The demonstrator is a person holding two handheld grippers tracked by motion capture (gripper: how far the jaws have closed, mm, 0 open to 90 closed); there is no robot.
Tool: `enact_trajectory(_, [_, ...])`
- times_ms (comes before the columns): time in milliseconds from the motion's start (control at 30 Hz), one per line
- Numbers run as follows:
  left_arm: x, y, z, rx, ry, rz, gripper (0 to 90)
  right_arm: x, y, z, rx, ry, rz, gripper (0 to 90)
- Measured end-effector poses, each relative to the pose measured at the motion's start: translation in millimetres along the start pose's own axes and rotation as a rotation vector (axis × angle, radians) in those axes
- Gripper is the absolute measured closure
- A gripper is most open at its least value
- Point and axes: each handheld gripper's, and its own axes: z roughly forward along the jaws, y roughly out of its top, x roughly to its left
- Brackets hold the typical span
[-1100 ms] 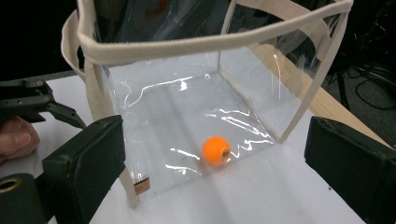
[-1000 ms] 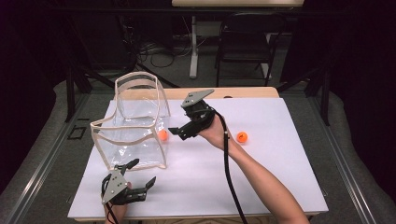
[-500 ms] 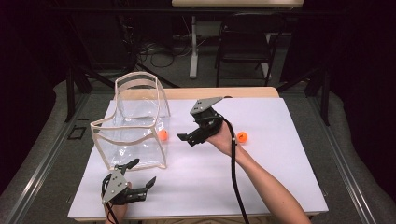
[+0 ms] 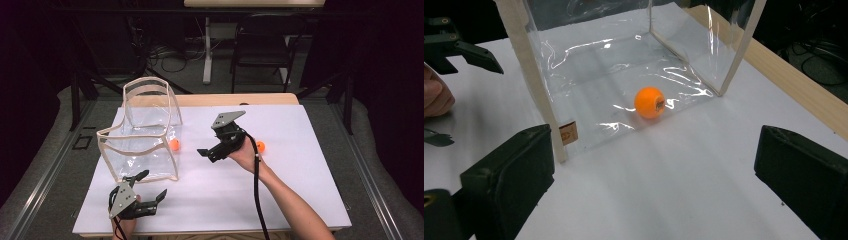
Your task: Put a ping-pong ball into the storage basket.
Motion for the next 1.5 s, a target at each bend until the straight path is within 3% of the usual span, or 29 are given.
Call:
enact_trajectory(1033, [0.2,-0.1,-0.5,0.002,0.000,0.001,15.5,-4.4,-51.4,-18.1,0.029,-0.039,0.062,1.6])
enact_trajectory(1500, [0.3,0.3,-1.8,0.001,0.003,0.007,15.5,-2.1,-79.7,-26.0,0.074,-0.054,0.109,1.6])
